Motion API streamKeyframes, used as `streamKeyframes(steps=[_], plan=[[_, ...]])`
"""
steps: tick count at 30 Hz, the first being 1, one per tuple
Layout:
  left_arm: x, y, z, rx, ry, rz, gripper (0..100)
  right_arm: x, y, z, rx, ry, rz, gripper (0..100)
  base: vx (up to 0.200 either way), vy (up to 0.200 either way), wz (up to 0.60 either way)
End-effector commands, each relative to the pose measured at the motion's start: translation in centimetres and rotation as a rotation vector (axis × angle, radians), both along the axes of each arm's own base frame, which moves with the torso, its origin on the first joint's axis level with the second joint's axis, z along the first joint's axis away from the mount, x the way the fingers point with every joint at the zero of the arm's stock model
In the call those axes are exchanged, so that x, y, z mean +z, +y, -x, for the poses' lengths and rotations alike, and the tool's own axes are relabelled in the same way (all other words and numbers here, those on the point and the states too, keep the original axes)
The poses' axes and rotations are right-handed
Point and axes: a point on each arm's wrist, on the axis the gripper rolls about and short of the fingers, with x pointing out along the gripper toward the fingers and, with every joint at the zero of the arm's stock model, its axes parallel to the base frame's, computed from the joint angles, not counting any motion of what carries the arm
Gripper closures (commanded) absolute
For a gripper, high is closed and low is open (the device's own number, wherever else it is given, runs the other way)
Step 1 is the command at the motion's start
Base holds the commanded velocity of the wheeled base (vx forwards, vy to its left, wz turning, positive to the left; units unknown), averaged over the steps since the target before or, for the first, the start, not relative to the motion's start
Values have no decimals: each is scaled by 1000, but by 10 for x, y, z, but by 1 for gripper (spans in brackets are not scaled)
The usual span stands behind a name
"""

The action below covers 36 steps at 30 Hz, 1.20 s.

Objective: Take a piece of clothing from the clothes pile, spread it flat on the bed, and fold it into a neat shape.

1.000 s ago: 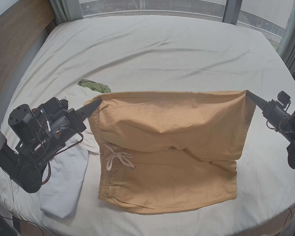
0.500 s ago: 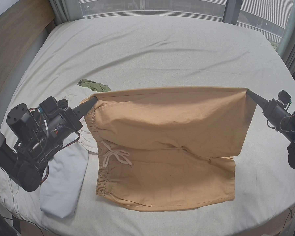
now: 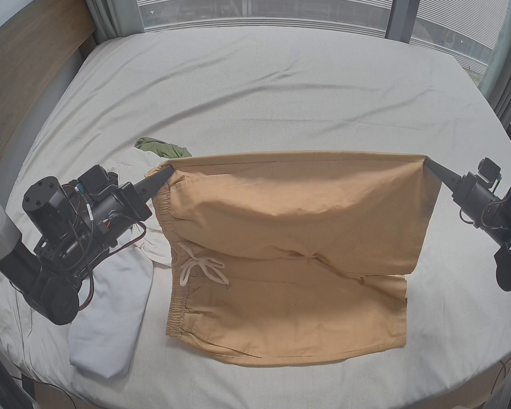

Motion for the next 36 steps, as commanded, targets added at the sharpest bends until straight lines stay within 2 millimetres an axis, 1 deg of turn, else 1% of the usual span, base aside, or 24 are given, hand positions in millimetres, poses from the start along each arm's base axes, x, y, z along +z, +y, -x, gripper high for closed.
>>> streamKeyframes(steps=[1, 5, 8, 9, 13, 16, 19, 21, 23, 24, 30, 31, 32, 36], plan=[[-4, -2, -8, 4, 0, 1, 100, -4, -1, -10, -1, 8, 0, 100, 0, 0, 0], [1, -1, -13, 30, -23, 14, 100, -7, 7, -20, 25, 5, 0, 100, 0, 0, 0], [0, -1, -17, 35, -23, 14, 100, -7, 8, -26, 28, -3, 0, 100, 0, 0, 0], [-3, -2, -19, 37, -15, 11, 100, -7, 9, -31, 31, -6, 0, 100, 0, 0, 0], [-12, -3, -26, 55, 6, 10, 100, -11, 8, -40, 31, -5, 0, 100, 0, 0, 0], [-21, -5, -39, 84, 17, 15, 100, -14, 8, -44, 31, -3, 0, 100, 0, 0, 0], [-25, -8, -49, 96, 10, 20, 100, -17, 8, -49, 30, 0, 0, 100, 0, 0, 0], [-27, -11, -61, 106, -7, 28, 100, -19, 5, -56, 24, -4, -1, 100, 0, 0, 0], [-27, -12, -63, 109, -12, 32, 100, -20, 5, -58, 24, -2, -1, 100, 0, 0, 0], [-27, -14, -68, 113, -17, 42, 100, -22, 5, -63, 23, -4, -1, 100, 0, 0, 0], [-34, -15, -84, 125, -28, 47, 100, -28, 4, -74, 23, 12, -2, 100, 0, 0, 0], [-34, -15, -84, 125, -28, 47, 100, -28, 4, -74, 23, 12, -2, 100, 0, 0, 0], [-39, -16, -88, 130, -23, 46, 100, -27, 4, -78, 23, 18, -2, 100, 0, 0, 0], [-42, -17, -96, 151, -31, 58, 100, -27, 4, -86, 21, 20, -4, 100, 0, 0, 0]])
